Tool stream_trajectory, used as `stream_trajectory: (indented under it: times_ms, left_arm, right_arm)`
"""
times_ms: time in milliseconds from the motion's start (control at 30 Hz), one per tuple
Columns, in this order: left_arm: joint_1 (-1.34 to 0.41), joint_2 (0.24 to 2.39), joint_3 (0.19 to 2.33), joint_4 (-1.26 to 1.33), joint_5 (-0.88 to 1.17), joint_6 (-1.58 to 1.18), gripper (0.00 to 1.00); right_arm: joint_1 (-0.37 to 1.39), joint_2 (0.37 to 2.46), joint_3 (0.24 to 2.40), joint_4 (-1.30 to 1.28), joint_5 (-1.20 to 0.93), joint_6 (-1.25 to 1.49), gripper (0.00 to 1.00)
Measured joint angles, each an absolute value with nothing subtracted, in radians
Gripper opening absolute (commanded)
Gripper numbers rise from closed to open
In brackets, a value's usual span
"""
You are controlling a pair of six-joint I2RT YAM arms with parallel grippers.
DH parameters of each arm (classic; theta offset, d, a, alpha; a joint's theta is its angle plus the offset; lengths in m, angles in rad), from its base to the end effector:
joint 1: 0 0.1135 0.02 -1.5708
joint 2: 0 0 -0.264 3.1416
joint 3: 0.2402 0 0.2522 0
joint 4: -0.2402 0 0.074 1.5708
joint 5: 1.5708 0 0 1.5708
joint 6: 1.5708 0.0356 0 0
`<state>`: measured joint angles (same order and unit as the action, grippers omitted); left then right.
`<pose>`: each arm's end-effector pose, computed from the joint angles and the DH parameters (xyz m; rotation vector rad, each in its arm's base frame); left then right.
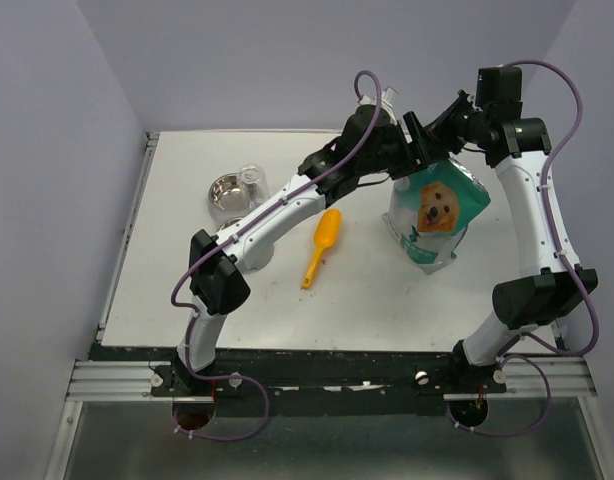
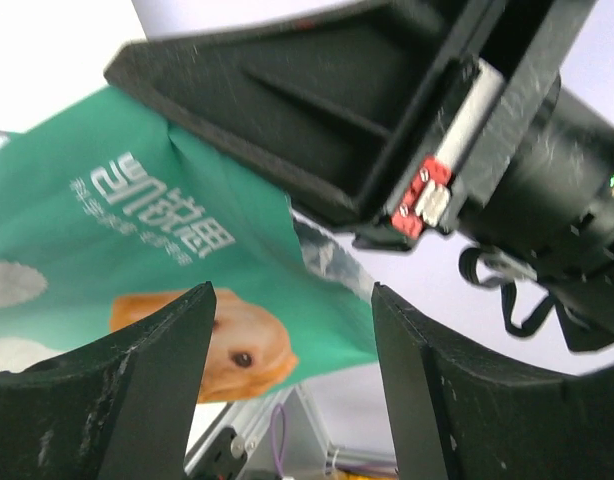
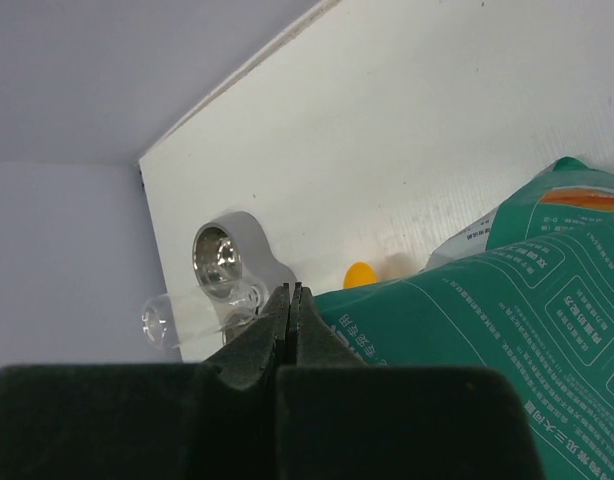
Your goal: Serve the pet food
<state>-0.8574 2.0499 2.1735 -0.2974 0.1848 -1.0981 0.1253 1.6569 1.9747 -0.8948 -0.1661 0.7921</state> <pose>0.3123 -0.3708 0.4187 -0.0867 2.0291 -1.5149 0.3446 0.0493 0.4505 0.6326 2.1331 0.6996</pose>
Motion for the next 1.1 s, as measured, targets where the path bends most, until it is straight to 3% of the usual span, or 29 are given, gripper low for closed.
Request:
stream_trajectory:
  times_ms: [367,400,500,767,933,1100]
  left_arm:
    - [-0.868,2.093,2.221,-0.283,0.141,-1.124,0.17]
    - [-0.868,2.093,2.220,-0.288,0.140,-1.121,0.14]
    - [-0.868,2.093,2.220,-0.297,0.140,-1.100,0.01]
    - [-0.850,2.074,2.221,-0.357,0.154,-1.005,0.00]
    - [-0.836,2.043,2.221,-0.426,0.187,-0.948,0.00]
    - [-0.811,2.005,2.195,-0.476,0.259,-0.902,0.00]
  right_arm:
    - [0.125,1.643,1.958,-0.887,-0.166,0.788,0.02]
    - [0.125,1.642,1.958,-0.888,-0.167,0.780,0.08]
    - [0.126,1.647,1.985,-0.918,-0.175,0.734,0.51]
    - [0.129,1.624,2.235,-1.076,-0.169,0.529,0.62]
    - [0.114,1.506,2.117,-1.152,-0.151,0.453,0.61]
    - [0.108,1.409,1.942,-1.161,-0.257,0.399,0.51]
